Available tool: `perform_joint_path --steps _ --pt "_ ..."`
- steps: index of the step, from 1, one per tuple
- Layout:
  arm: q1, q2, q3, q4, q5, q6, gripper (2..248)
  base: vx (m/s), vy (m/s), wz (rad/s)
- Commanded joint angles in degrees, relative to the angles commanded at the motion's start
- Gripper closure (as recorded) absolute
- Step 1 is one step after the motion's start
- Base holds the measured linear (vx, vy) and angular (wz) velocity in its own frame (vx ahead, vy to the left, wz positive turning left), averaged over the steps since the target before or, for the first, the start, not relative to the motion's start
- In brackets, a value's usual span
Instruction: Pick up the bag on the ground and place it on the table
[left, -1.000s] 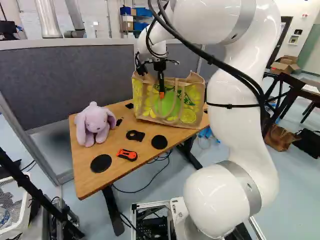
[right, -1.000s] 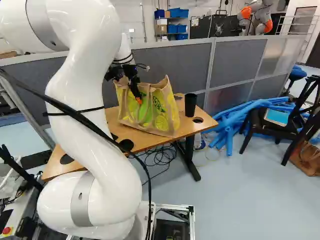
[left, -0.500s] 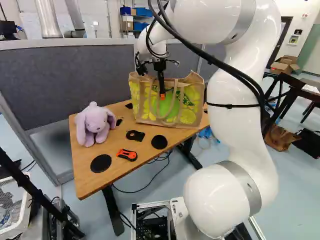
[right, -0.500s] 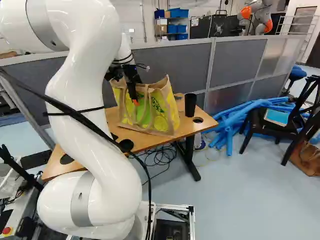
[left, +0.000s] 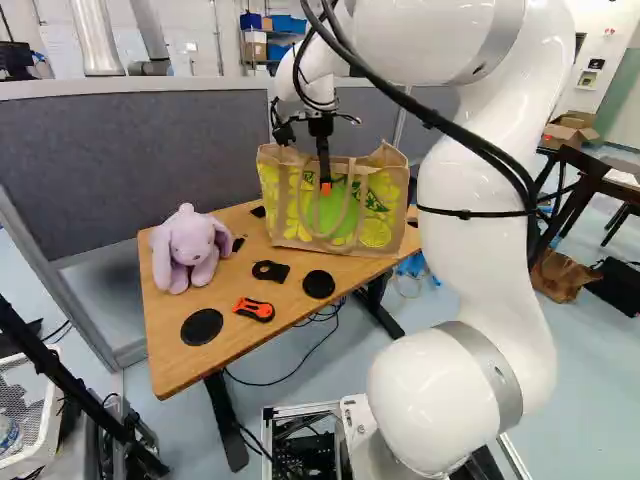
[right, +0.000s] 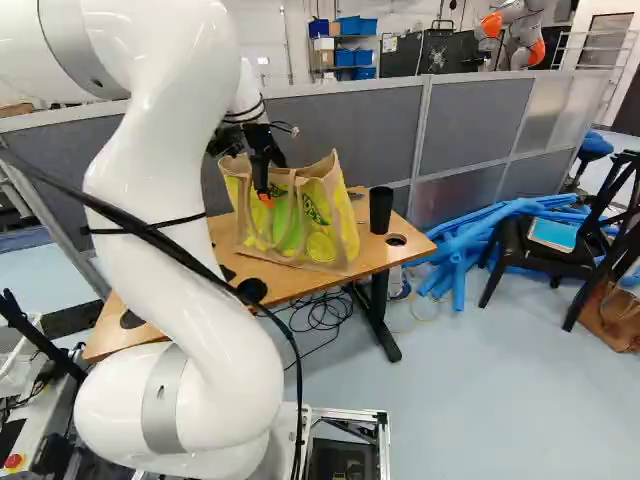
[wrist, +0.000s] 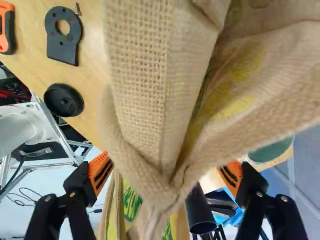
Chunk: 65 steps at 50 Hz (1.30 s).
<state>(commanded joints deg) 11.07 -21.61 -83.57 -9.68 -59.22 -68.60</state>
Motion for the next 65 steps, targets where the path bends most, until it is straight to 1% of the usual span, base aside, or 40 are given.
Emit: perform_joint_path --steps 54,65 --pt "-0.01 7.75 -0.39 0.0 0.0 0.0 3 0.0 0.0 0.0" --pt "-0.01 8.48 -0.54 0.0 0.0 0.0 3 0.0 0.0 0.0"
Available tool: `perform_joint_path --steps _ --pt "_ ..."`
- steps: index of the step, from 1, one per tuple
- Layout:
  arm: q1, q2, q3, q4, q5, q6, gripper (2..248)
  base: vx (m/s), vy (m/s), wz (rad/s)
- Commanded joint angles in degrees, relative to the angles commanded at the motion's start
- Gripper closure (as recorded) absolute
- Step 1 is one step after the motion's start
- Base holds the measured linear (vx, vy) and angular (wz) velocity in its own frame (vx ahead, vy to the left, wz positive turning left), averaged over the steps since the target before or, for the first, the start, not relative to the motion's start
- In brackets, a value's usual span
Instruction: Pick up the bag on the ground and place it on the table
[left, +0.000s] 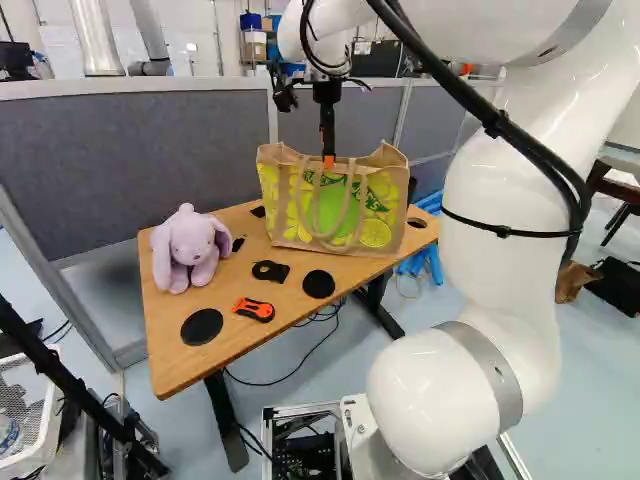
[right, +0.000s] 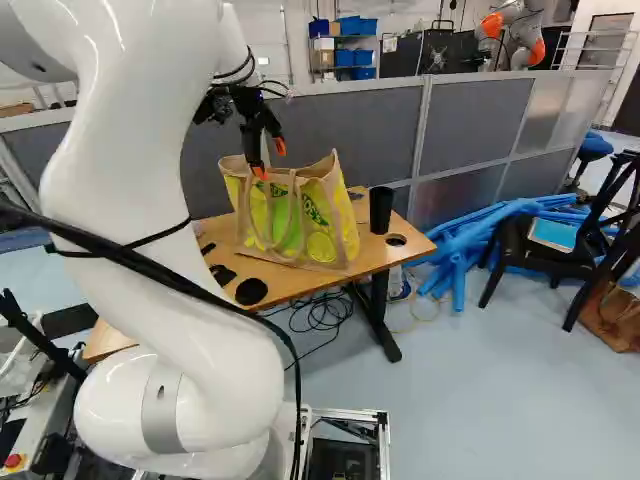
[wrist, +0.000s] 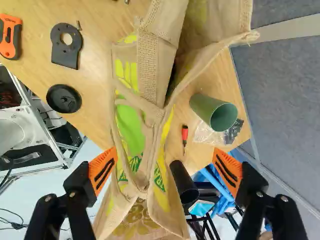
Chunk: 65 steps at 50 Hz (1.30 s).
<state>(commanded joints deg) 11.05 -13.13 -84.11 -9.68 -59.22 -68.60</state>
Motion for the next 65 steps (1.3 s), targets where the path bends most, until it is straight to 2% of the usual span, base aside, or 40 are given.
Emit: perform_joint_path --steps 30,65 --pt "0.0 0.0 0.0 0.0 0.0 0.0 3 -0.001 0.0 0.01" --pt "0.0 0.0 0.0 0.0 0.0 0.0 3 -0.08 -0.004 0.014"
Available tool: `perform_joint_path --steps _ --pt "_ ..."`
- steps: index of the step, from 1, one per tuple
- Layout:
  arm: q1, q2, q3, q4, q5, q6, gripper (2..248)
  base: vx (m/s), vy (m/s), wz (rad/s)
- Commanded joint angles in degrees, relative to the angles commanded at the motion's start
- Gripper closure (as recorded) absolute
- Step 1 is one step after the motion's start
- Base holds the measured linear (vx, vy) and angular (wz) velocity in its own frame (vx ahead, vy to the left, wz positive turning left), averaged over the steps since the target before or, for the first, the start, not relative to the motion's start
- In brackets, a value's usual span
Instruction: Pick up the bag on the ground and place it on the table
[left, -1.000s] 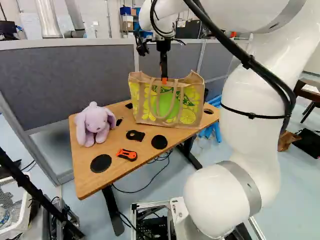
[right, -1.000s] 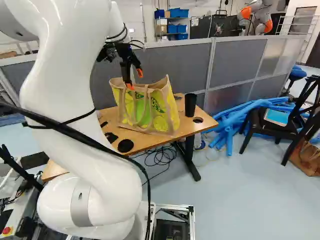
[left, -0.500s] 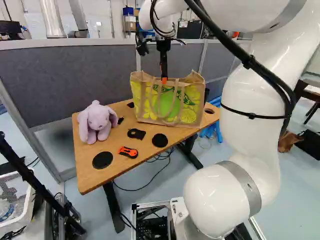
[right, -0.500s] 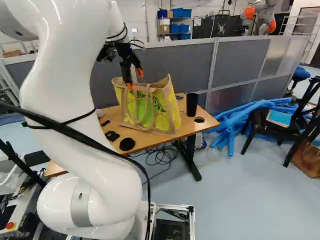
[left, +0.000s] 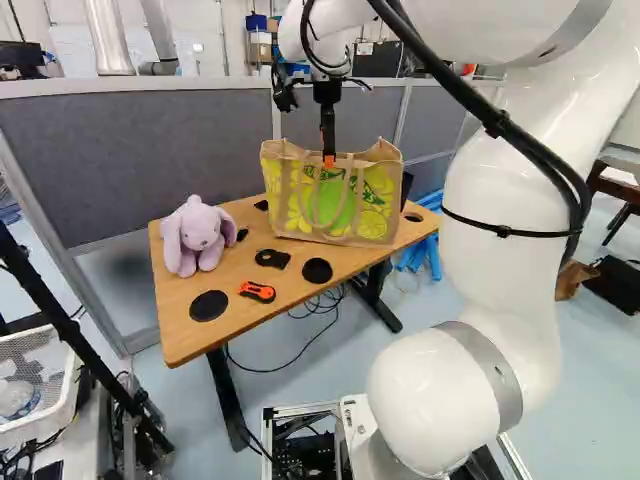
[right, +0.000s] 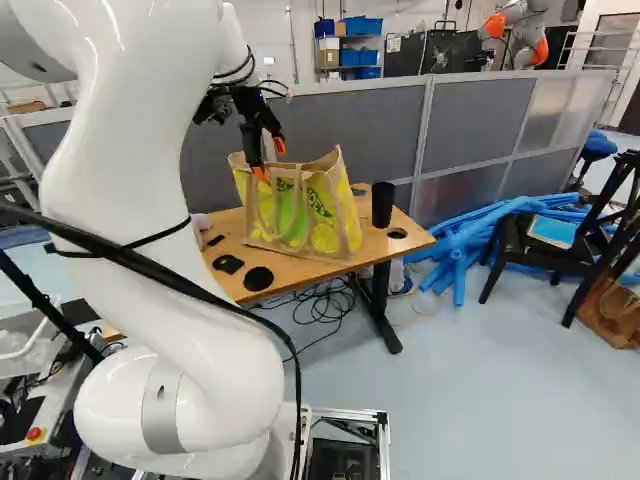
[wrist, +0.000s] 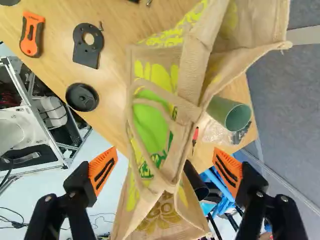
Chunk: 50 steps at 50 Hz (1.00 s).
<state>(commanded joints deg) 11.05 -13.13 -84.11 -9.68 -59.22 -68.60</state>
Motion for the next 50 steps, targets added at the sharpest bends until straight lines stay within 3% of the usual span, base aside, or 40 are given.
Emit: perform_joint_path --steps 50 --pt "0.0 0.0 0.0 0.0 0.0 0.0 3 -0.151 -0.041 0.027"
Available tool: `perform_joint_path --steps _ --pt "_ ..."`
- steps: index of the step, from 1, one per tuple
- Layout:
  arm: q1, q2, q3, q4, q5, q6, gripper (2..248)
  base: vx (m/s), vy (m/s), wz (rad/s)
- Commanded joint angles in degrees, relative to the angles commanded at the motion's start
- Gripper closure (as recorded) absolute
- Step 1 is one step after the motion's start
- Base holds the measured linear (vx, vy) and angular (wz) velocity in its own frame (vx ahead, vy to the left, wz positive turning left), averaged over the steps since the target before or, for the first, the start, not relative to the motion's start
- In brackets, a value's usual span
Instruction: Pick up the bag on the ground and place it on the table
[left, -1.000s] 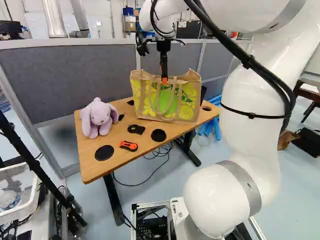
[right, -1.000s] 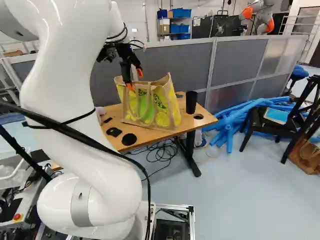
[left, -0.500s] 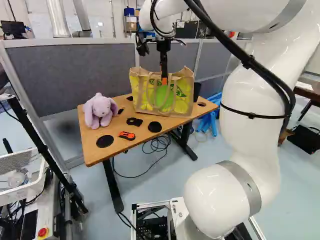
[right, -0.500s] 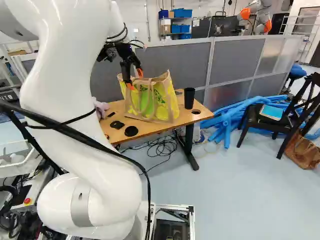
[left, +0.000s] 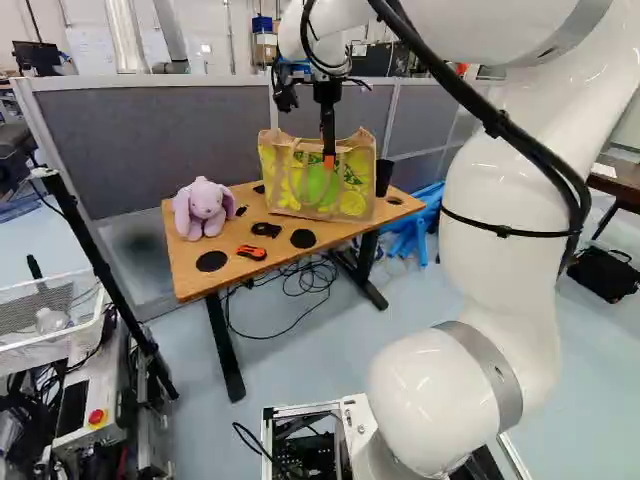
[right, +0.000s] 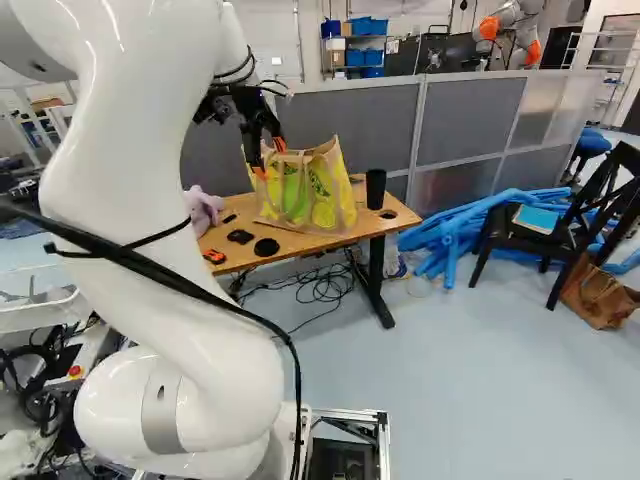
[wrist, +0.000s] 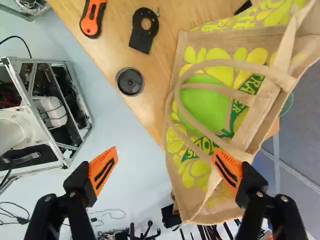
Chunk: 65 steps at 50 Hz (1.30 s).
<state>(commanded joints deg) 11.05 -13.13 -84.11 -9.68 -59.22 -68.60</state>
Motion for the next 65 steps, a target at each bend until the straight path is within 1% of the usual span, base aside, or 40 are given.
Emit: perform_joint_path --steps 17,48,65 --pt "0.0 0.0 0.0 0.0 0.0 0.0 3 -0.161 -0.041 0.04" --pt "0.02 0.14 0.17 0.0 0.0 0.0 3 -0.155 -0.004 0.01" --pt "0.02 0.37 0.53 0.02 0.24 0.15 3 -0.005 0.0 0.001"
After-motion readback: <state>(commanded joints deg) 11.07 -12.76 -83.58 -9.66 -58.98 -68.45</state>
